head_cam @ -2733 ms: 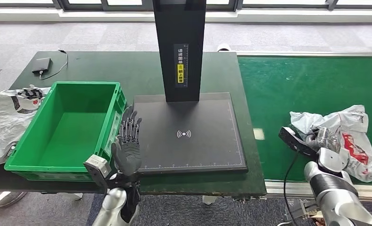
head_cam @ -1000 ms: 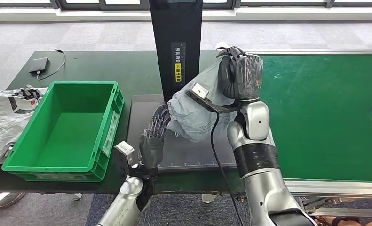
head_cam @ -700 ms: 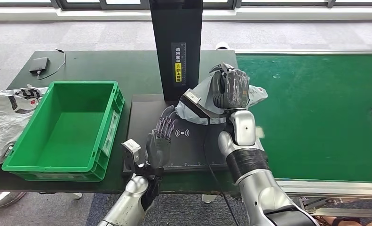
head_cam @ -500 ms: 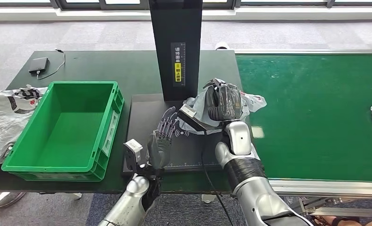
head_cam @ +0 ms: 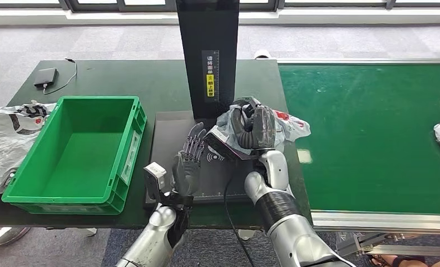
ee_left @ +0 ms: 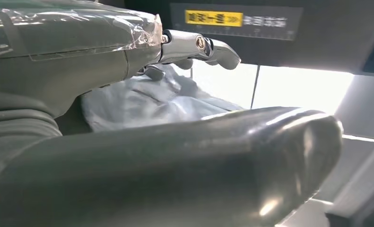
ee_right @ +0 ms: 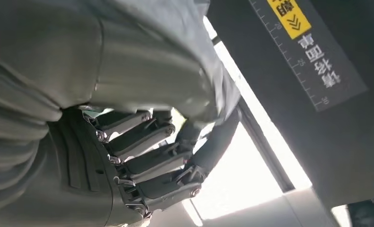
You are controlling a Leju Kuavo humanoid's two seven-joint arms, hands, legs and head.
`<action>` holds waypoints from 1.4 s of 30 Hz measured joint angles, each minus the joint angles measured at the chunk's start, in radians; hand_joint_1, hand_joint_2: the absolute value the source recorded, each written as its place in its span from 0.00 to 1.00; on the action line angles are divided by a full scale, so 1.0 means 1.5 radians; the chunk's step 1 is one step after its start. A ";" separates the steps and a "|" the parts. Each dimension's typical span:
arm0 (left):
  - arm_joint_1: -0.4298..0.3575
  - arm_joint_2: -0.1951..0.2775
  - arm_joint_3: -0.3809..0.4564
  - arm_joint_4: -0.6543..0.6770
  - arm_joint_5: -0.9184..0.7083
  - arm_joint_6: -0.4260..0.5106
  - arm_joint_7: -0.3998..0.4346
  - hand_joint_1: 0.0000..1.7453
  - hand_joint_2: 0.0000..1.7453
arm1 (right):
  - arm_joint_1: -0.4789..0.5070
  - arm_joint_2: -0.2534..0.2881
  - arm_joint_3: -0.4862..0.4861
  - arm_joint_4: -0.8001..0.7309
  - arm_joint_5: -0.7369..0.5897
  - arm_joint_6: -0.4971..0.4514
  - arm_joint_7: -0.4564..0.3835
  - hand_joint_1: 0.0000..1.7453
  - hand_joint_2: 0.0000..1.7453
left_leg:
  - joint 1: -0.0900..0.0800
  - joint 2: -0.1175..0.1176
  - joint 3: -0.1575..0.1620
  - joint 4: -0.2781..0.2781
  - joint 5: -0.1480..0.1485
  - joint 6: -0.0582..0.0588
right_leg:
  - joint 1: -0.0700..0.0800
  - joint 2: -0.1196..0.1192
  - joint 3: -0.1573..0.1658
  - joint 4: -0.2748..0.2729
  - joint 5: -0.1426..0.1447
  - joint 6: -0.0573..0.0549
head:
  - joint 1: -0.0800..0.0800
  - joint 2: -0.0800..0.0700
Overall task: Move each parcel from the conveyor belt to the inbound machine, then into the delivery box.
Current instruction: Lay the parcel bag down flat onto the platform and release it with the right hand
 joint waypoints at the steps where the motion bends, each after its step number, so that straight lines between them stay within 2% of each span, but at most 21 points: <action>1: 0.001 0.000 0.000 -0.007 0.001 -0.005 0.000 0.00 0.00 | 0.000 0.000 0.008 0.000 -0.032 0.000 -0.004 0.00 1.00 | 0.000 0.000 0.000 0.000 0.000 0.000 | 0.000 0.000 0.000 0.000 0.000 0.000 | 0.000 0.000; 4: 0.002 0.000 0.000 -0.022 0.002 -0.012 0.000 0.00 0.00 | -0.003 0.000 0.041 0.003 -0.123 0.000 -0.018 0.00 1.00 | 0.000 0.000 0.000 0.000 0.000 0.000 | 0.000 0.000 0.000 0.000 0.000 0.000 | 0.000 0.000; 9: 0.003 0.000 0.000 -0.035 0.002 -0.014 0.000 0.00 0.00 | -0.008 0.000 0.085 0.009 -0.160 0.000 -0.029 0.00 1.00 | 0.000 0.000 0.000 0.000 0.000 0.000 | 0.000 0.000 0.000 0.000 0.000 0.000 | 0.000 0.000; 12: 0.003 0.000 0.000 -0.037 -0.002 -0.014 0.000 0.00 0.00 | -0.014 0.000 0.109 0.020 -0.244 0.004 -0.064 0.00 1.00 | 0.000 0.000 0.000 0.000 0.000 0.000 | 0.000 0.000 0.000 0.000 0.000 0.000 | 0.000 0.000; 14: 0.003 0.000 0.002 -0.040 -0.009 -0.010 0.000 0.00 0.00 | -0.019 0.000 0.130 0.032 -0.319 0.024 -0.098 0.00 1.00 | 0.000 0.000 0.000 0.000 0.000 0.000 | 0.000 0.000 0.000 0.000 0.000 0.000 | 0.000 0.000; 17: 0.004 0.001 0.008 -0.048 -0.015 0.008 0.000 0.00 0.00 | -0.014 0.000 0.144 0.042 -0.374 0.080 -0.132 0.00 1.00 | 0.000 0.000 0.000 0.000 0.000 0.000 | 0.000 0.000 0.000 0.000 0.000 0.000 | 0.000 0.000; 23: 0.008 0.004 0.023 -0.060 -0.018 0.085 0.000 0.00 0.00 | 0.042 -0.008 0.145 0.046 -0.416 0.223 -0.175 0.00 1.00 | 0.000 -0.001 0.000 0.000 0.000 0.000 | 0.000 -0.001 0.000 0.000 0.000 0.000 | 0.000 0.000; 28: 0.008 0.005 0.023 -0.060 -0.028 0.130 0.000 0.00 0.00 | 0.094 -0.029 0.145 0.030 -0.447 0.311 -0.200 0.00 1.00 | 0.000 -0.001 0.000 0.000 0.000 0.000 | 0.000 -0.001 0.000 0.000 0.000 0.000 | 0.000 0.000; 36: 0.008 0.005 0.021 -0.060 -0.043 0.143 0.000 0.00 0.00 | 0.138 -0.052 0.153 -0.021 -0.470 0.340 -0.204 0.00 1.00 | 0.000 -0.001 0.000 0.000 0.000 0.000 | 0.000 -0.001 0.000 0.000 0.000 0.000 | 0.000 0.000; 39: 0.007 0.006 0.014 -0.060 -0.073 0.158 0.000 0.00 0.00 | 0.174 -0.077 0.172 -0.093 -0.480 0.323 -0.205 0.00 1.00 | 0.000 -0.001 0.000 0.000 0.000 0.000 | 0.000 -0.001 0.000 0.000 0.000 0.000 | 0.000 0.000; 42: 0.005 0.007 0.001 -0.058 -0.099 0.177 0.000 0.00 0.00 | 0.239 -0.118 0.183 -0.216 -0.468 0.288 -0.206 0.00 1.00 | 0.000 -0.002 -0.001 0.000 0.000 0.000 | 0.000 -0.003 0.000 -0.001 0.000 0.000 | 0.000 0.000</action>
